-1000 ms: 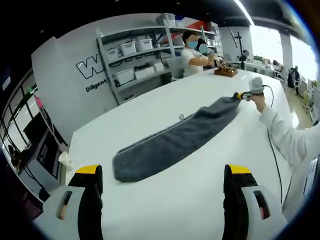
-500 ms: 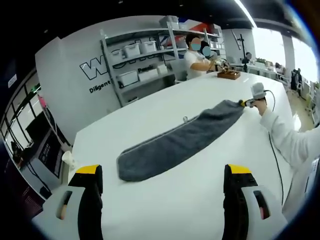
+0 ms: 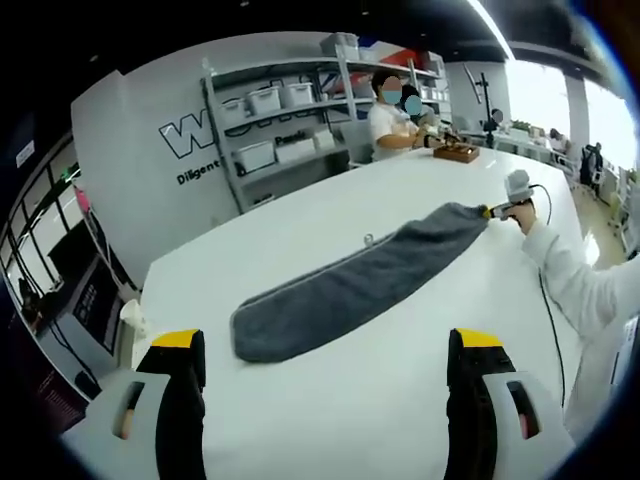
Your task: Open the folded towel by lifting each exposed corner and separating the folded layers until the towel lies flat within the target outline without major curled edges
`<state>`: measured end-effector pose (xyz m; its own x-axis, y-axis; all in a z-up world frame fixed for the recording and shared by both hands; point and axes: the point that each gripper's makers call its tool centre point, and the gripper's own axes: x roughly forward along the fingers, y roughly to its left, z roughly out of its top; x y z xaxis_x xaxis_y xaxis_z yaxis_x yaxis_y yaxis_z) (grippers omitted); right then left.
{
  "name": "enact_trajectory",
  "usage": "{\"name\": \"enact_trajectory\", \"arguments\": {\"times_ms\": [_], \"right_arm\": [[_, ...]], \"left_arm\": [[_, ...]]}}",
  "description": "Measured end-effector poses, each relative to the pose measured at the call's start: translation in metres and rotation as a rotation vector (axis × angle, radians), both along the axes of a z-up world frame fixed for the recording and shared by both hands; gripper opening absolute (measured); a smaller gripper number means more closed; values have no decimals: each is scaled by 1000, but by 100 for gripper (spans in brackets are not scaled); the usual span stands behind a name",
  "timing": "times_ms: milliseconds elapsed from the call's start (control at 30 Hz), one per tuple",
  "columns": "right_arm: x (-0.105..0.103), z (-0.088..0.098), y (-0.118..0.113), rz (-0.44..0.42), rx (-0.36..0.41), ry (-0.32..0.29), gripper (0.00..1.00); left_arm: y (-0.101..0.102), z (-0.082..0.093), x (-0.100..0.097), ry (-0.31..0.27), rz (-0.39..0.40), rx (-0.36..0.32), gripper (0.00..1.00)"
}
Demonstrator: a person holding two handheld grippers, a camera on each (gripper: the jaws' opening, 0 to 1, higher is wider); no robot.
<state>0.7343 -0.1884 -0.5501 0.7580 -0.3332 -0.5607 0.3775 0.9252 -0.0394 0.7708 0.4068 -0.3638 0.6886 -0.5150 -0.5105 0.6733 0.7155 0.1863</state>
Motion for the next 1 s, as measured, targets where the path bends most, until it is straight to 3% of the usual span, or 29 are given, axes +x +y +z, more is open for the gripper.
{"name": "enact_trajectory", "arguments": {"times_ms": [133, 233, 467, 600, 733, 1000], "right_arm": [[-18, 13, 1, -1, -38, 4, 23], [-29, 32, 8, 22, -54, -45, 23], [-38, 72, 32, 107, -74, -136, 38], [-37, 86, 49, 160, -38, -175, 55], [-38, 87, 71, 203, 3, -163, 76], [-32, 85, 103, 280, 34, -154, 97]], "left_arm": [[0, 3, -2, -8, -10, -10, 100], [-1, 4, -2, -9, -13, -13, 100], [-2, 3, -1, -6, -7, -15, 100], [-2, -1, -1, 4, -10, -9, 100], [5, -4, 5, 20, -4, -13, 100], [15, -12, 16, 54, 23, -25, 100]]}}
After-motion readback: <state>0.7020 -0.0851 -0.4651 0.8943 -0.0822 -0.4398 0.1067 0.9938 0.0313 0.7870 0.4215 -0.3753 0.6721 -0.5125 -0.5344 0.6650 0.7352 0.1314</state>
